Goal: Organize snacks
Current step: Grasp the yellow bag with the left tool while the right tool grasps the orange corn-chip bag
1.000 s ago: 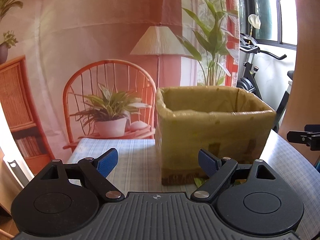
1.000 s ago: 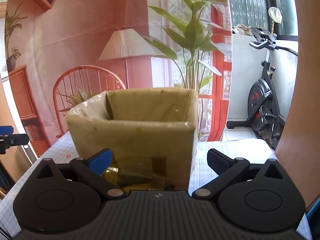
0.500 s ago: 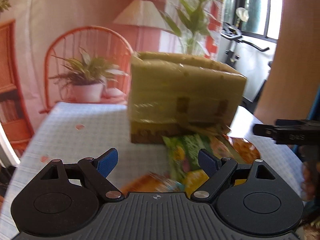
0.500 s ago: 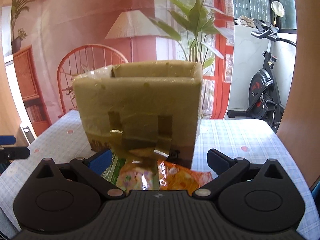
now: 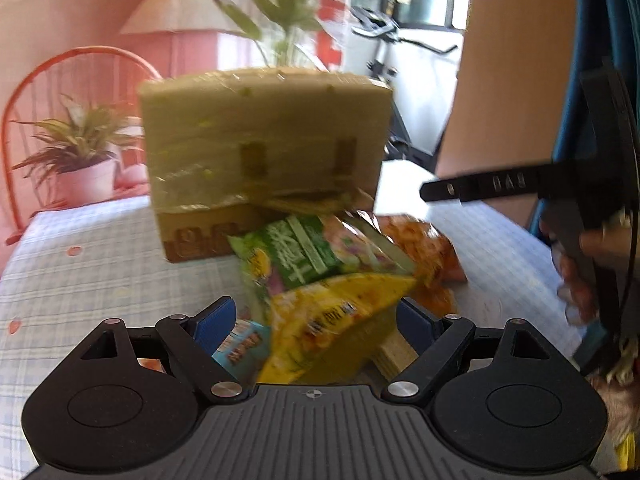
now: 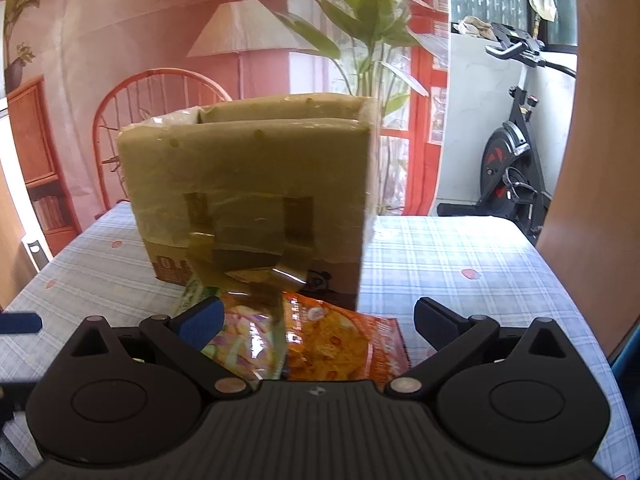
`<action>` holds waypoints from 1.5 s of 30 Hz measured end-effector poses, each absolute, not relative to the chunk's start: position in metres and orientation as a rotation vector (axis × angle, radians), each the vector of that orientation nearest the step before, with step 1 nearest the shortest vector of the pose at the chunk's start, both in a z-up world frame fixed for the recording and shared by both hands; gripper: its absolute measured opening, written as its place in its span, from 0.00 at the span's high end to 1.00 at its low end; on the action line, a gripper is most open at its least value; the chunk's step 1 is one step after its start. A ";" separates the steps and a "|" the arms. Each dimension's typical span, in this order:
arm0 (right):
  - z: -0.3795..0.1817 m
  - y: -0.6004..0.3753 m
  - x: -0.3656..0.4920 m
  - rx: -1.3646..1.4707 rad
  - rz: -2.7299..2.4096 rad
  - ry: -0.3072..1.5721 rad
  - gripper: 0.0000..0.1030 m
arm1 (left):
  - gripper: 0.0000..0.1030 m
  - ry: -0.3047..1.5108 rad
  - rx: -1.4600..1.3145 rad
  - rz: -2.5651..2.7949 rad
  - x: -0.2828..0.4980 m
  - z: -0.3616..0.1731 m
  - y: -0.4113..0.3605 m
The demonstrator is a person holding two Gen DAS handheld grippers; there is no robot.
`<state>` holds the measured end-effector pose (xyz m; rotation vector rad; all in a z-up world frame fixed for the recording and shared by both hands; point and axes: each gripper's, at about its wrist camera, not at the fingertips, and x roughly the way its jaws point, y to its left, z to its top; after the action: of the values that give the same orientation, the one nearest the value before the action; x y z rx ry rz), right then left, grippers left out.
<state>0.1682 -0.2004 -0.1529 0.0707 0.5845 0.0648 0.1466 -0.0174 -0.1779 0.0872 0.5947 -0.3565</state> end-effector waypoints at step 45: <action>-0.246 -0.246 0.227 0.313 0.112 0.759 0.08 | 0.27 0.630 0.090 -0.387 0.201 -0.219 -0.038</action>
<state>0.2272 -0.2458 -0.2463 0.3130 0.7593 0.1116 0.2015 -0.0383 -0.2188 0.0896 0.6298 -0.3867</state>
